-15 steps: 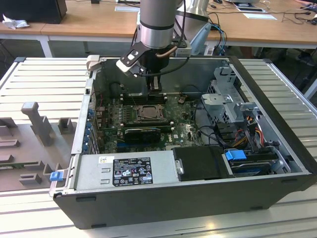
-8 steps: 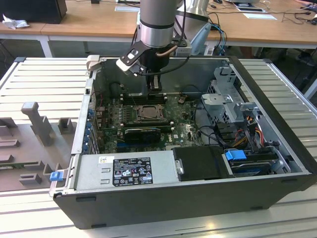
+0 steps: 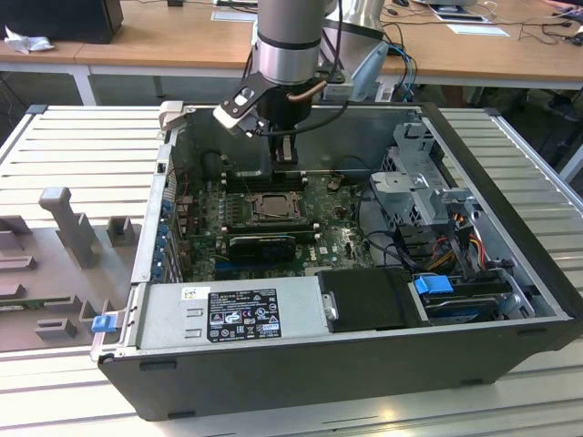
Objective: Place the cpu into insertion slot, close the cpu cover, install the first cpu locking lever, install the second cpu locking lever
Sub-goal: 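Install the first cpu locking lever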
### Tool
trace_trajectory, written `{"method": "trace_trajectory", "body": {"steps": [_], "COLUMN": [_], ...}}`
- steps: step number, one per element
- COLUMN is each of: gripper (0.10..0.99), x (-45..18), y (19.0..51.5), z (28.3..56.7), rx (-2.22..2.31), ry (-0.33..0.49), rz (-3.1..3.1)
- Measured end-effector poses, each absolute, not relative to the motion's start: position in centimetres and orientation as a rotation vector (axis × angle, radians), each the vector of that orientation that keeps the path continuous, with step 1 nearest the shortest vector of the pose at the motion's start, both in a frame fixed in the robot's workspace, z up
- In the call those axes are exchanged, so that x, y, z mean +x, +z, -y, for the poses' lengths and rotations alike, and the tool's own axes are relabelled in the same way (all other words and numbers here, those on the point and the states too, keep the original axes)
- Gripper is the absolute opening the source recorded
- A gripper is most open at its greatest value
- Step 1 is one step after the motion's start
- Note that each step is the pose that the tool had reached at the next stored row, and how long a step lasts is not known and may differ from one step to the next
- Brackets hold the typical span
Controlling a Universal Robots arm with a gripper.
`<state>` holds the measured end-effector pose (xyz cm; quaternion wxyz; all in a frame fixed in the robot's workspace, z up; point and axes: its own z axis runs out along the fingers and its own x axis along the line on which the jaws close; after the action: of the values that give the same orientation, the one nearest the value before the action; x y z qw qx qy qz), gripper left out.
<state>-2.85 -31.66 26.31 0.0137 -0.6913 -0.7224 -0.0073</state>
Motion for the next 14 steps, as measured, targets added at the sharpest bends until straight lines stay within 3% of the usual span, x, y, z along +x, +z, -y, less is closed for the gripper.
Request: {"method": "trace_trajectory", "body": {"steps": [14], "gripper": [0.106], "x": [-2.9], "y": [27.6], "z": [31.7], "rx": [-2.12], "ry": [-0.024], "rz": [2.279]}}
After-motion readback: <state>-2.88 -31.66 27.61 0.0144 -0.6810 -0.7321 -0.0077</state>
